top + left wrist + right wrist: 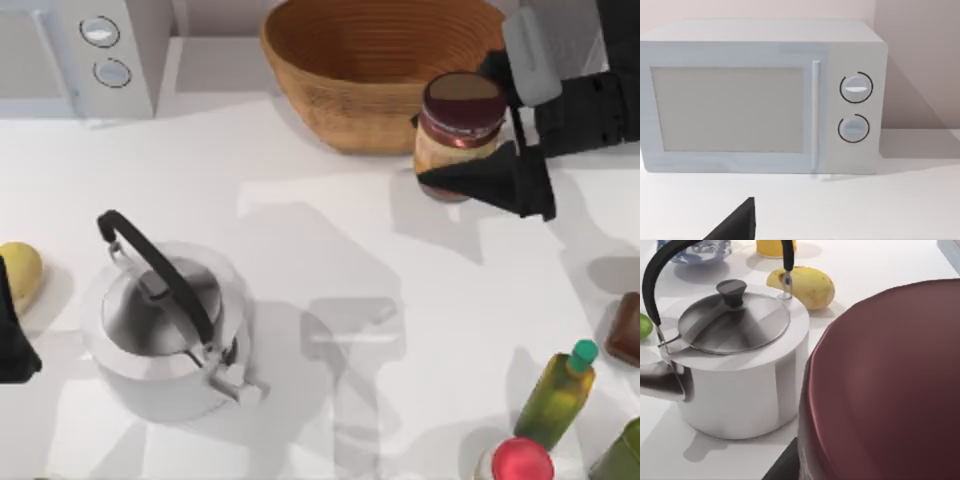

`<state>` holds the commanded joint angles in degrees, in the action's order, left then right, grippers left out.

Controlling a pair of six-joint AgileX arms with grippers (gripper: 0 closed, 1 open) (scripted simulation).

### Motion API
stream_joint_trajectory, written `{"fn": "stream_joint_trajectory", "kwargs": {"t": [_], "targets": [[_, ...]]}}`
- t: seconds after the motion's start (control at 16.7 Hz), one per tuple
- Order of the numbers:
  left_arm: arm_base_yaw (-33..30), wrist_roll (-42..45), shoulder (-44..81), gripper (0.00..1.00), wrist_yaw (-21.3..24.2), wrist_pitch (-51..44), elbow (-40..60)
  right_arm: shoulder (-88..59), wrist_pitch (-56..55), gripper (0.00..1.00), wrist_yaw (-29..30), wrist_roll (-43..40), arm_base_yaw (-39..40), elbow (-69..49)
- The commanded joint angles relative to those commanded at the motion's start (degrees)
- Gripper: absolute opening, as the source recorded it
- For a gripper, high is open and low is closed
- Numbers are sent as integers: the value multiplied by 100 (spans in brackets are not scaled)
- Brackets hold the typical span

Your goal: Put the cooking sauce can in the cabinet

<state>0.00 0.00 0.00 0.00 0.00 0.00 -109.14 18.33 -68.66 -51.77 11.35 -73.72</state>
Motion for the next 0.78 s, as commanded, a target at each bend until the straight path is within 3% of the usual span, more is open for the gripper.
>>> {"fn": "stream_joint_trajectory", "kwargs": {"t": [0.36,0.78], "targets": [[0,0,0,100,0,0,0,1066,-73,0,618,668,-167,883],[0,0,0,100,0,0,0,4334,-563,0,2545,2102,-373,3091]]}}
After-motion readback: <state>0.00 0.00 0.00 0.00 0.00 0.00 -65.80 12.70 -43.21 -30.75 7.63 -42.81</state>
